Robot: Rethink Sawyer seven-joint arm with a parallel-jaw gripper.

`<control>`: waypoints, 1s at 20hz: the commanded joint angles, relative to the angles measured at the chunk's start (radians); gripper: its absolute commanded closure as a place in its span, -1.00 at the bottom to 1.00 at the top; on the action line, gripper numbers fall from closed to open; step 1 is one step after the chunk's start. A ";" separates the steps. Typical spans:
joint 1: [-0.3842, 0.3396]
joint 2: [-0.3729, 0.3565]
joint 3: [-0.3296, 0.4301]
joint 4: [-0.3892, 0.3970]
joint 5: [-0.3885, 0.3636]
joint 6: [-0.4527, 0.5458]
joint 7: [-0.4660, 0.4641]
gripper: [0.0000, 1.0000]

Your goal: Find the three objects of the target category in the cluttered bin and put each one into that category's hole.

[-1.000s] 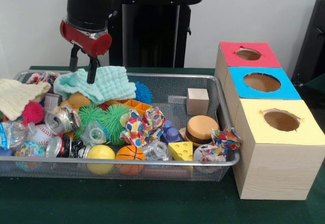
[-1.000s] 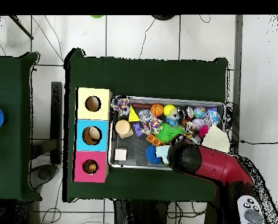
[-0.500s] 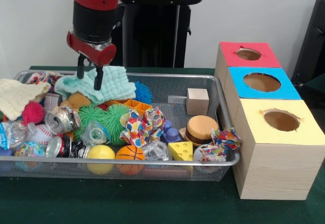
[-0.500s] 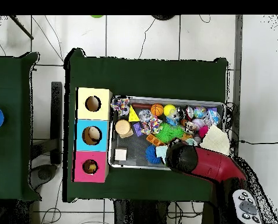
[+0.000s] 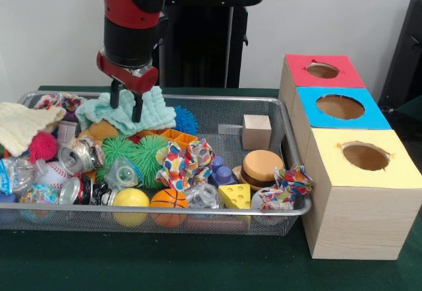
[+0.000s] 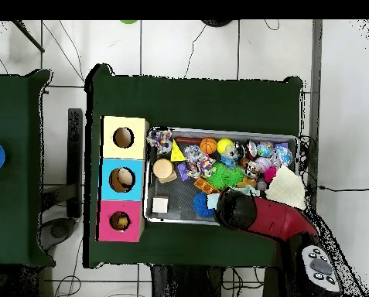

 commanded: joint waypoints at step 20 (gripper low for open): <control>0.101 0.033 0.038 0.086 0.103 0.009 0.165 1.00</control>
